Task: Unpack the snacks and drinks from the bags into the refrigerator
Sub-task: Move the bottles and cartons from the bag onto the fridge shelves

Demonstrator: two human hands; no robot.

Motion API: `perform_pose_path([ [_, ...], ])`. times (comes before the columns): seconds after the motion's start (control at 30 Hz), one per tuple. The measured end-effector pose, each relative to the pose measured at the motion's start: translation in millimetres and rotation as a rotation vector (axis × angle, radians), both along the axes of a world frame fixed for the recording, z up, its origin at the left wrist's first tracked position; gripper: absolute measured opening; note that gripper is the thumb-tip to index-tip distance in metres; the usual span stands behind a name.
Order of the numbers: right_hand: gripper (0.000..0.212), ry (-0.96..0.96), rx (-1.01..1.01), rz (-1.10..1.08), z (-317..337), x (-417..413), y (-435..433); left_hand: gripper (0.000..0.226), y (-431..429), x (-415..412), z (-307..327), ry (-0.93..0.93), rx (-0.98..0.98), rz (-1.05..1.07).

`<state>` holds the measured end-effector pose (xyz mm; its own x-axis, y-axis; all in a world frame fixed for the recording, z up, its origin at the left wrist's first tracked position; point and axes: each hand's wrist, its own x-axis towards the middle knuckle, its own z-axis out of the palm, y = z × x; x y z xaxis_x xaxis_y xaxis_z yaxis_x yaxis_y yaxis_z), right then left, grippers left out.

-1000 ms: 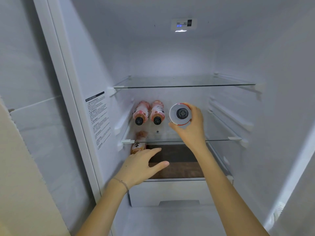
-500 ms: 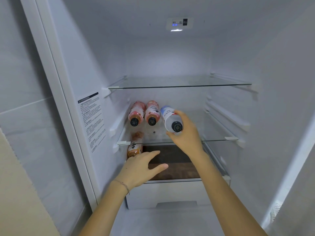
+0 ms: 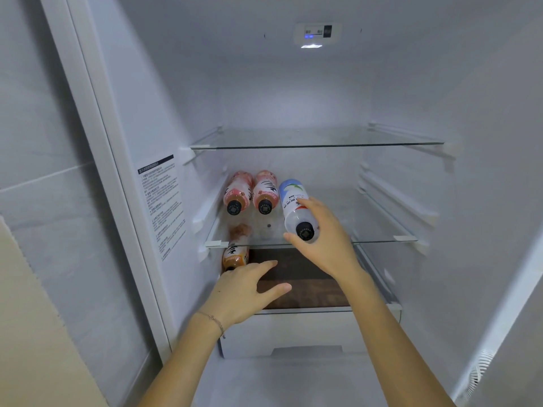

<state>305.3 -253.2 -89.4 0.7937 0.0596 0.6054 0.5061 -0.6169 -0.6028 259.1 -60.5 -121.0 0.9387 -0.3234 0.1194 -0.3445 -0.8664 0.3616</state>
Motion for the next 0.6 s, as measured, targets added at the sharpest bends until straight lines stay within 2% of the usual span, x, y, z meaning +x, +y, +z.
perform_pose_path([
  [0.17, 0.075, 0.045, 0.06, 0.045, 10.1, 3.5, -6.4, 0.067, 0.9, 3.2, -2.9, 0.02, 0.006, 0.011],
  [0.33, 0.064, 0.117, 0.091, 0.036, 14.2, 23.5, -0.4, 0.072, 0.8, 11.4, -10.3, 0.051, -0.01, 0.021],
  [0.6, 0.064, 0.178, 0.013, 0.047, 26.6, 64.9, -1.5, 0.069, -8.4, 24.1, -8.1, 0.024, 0.014, 0.026],
])
